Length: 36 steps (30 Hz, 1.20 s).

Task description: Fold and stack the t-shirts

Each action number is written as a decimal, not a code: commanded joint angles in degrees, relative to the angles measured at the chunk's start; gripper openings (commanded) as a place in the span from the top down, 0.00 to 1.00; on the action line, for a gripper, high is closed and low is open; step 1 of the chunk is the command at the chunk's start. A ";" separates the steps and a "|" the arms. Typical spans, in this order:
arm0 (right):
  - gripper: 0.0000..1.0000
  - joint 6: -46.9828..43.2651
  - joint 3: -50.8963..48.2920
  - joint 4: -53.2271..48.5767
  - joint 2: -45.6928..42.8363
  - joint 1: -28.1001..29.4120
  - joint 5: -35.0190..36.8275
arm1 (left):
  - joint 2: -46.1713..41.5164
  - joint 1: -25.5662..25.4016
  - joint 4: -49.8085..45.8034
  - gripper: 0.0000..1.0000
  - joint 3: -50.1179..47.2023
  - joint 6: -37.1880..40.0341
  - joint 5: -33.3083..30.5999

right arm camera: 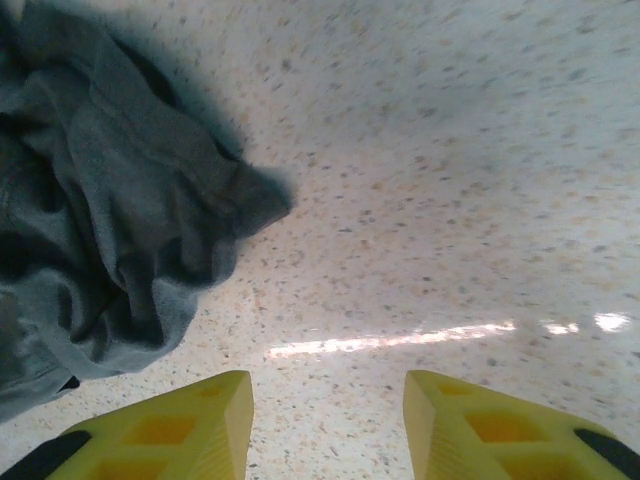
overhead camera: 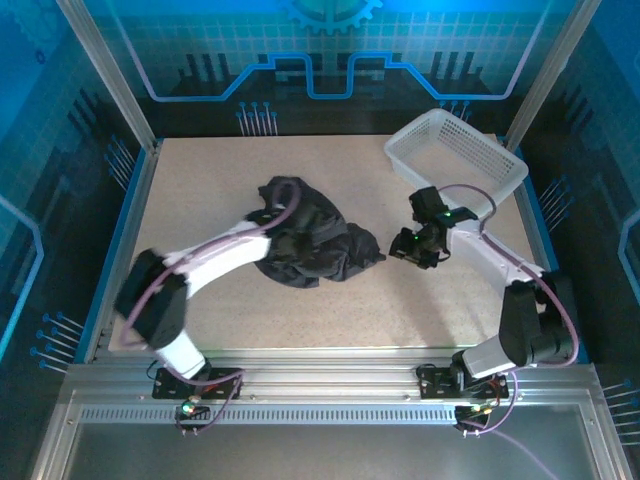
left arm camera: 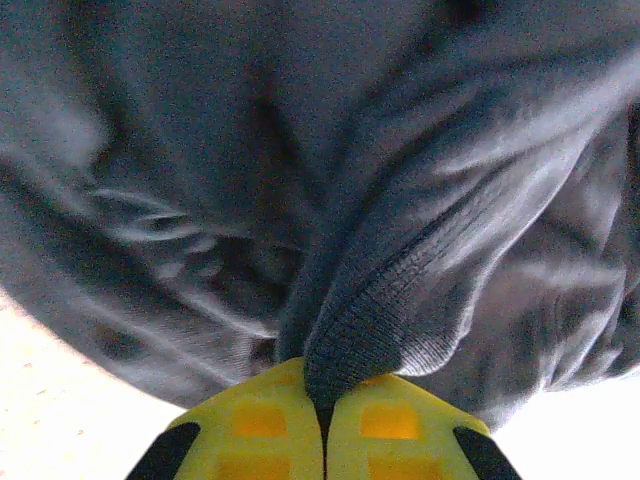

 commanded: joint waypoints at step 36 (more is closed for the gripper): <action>0.51 -0.45 13.88 0.20 13.67 -1.77 -6.55 | 29.86 -10.68 -29.01 0.39 34.31 13.47 -20.27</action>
